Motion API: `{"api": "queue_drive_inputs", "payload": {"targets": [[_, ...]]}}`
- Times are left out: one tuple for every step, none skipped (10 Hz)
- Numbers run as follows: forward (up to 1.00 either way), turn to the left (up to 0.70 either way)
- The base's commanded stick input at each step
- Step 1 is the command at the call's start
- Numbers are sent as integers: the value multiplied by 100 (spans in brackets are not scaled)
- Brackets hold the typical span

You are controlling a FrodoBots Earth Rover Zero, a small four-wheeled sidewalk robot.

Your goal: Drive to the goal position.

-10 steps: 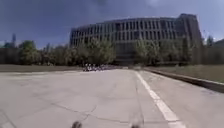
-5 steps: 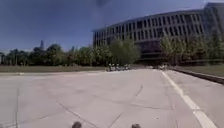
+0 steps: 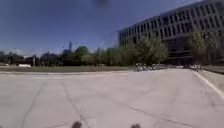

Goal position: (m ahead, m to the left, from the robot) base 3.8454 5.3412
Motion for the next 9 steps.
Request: {"api": "queue_drive_inputs", "payload": {"targets": [[85,37],[85,37],[85,37],[85,37],[85,37],[85,37],[85,37],[85,37],[85,37]]}}
